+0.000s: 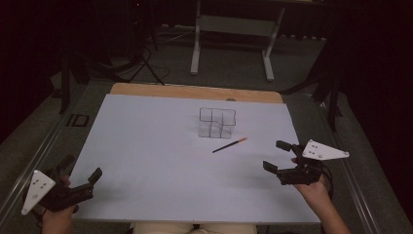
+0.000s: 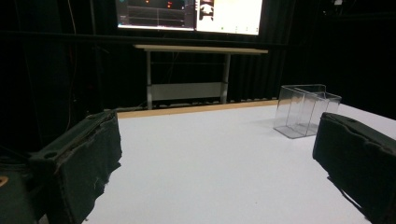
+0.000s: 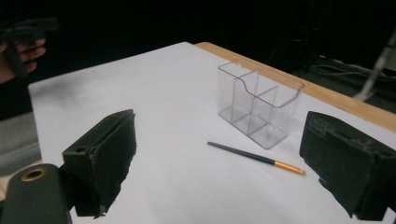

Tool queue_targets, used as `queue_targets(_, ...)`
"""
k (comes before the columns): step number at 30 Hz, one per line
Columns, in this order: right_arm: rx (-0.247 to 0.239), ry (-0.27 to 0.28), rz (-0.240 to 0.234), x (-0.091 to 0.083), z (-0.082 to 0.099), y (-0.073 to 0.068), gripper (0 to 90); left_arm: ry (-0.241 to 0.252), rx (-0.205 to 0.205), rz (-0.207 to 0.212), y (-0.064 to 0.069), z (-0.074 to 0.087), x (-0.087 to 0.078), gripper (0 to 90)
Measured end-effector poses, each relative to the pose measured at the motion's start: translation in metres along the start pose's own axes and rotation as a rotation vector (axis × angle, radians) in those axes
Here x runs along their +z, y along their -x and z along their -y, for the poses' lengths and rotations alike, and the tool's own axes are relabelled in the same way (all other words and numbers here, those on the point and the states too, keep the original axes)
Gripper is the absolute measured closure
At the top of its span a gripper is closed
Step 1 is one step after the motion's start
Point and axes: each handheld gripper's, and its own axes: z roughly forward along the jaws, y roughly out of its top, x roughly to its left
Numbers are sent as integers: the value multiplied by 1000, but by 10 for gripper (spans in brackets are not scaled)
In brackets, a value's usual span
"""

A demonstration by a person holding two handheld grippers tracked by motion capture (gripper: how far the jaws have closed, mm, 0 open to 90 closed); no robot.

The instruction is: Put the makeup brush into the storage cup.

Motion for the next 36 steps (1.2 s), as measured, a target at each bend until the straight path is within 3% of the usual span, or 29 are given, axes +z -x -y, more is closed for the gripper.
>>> queue_targets(6, -23, -60, -43, 11, -16, 10, 110, 1, -1, -1, 0, 0, -1, 21)
queue_targets(15, -54, -159, -53, 29, -31, 22, 110, 2, 0, 7, 1, -1, -2, 20)
queue_targets(36, -115, -411, -74, 77, -34, 38, 114, -1, 6, 12, 2, -1, -2, 20)
